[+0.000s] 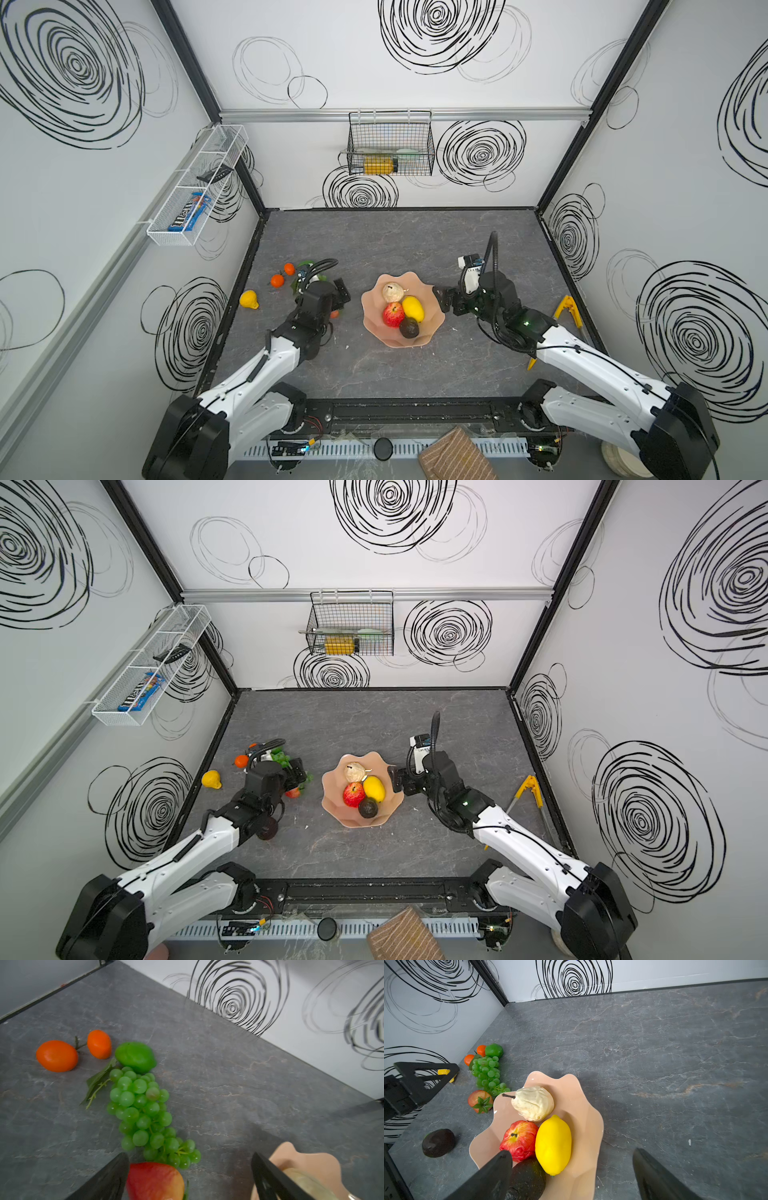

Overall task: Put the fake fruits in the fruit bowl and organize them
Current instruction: 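Open the right gripper and raise it back beside the bowl, then lower the left gripper onto the red pear beside the grapes and close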

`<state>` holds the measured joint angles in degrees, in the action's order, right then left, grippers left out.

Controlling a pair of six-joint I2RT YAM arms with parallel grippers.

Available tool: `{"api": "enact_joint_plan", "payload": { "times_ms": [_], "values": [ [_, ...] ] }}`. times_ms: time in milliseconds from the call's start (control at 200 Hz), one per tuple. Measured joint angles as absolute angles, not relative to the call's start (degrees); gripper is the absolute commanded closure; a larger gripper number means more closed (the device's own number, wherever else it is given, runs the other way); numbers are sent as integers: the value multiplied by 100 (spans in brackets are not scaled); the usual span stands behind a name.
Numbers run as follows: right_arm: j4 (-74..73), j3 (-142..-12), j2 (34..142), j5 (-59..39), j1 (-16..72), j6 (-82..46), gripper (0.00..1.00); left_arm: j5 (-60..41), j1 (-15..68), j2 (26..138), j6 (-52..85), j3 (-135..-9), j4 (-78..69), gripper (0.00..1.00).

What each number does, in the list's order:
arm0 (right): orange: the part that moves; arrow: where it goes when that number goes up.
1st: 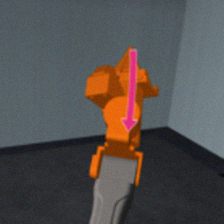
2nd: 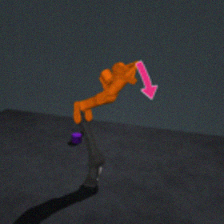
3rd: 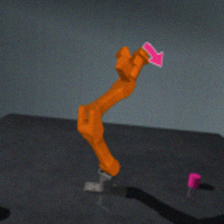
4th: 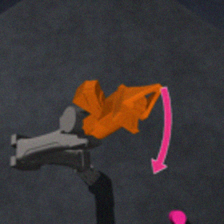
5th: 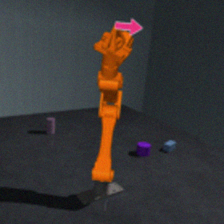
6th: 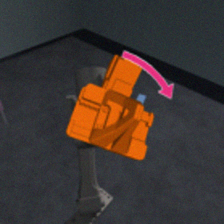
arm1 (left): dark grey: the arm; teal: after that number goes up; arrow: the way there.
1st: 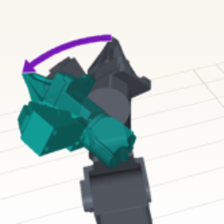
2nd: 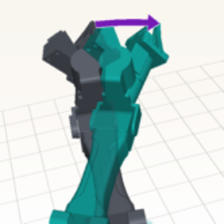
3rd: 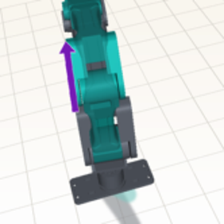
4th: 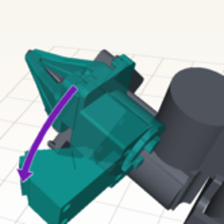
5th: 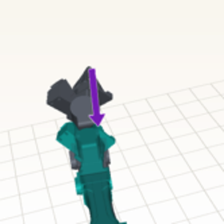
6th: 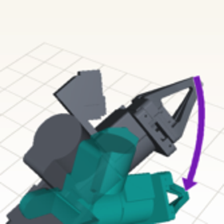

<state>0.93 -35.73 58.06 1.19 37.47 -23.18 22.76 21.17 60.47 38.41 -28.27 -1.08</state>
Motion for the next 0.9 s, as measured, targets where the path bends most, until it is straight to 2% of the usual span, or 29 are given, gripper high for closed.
{"api": "enact_joint_plan", "payload": {
  "times_ms": [205, 390, 565, 901],
  "values": [
    [-108, -3301, 5754, -196, 3667, -2443, 5, 2244, 1883, 6471, 4036, -2985, 375, 4],
    [-183, -3232, 5566, -309, 3618, -2482, 5, 1778, 1378, 6740, 4165, -2886, 309, 0],
    [-261, -3151, 5496, -392, 3583, -2508, 5, 1330, 1243, 7253, 4165, -2884, 187, 0],
    [-279, -3068, 5498, -460, 3570, -2554, 4, 735, 1238, 7909, 4204, -2893, -84, 14]
  ]
}}
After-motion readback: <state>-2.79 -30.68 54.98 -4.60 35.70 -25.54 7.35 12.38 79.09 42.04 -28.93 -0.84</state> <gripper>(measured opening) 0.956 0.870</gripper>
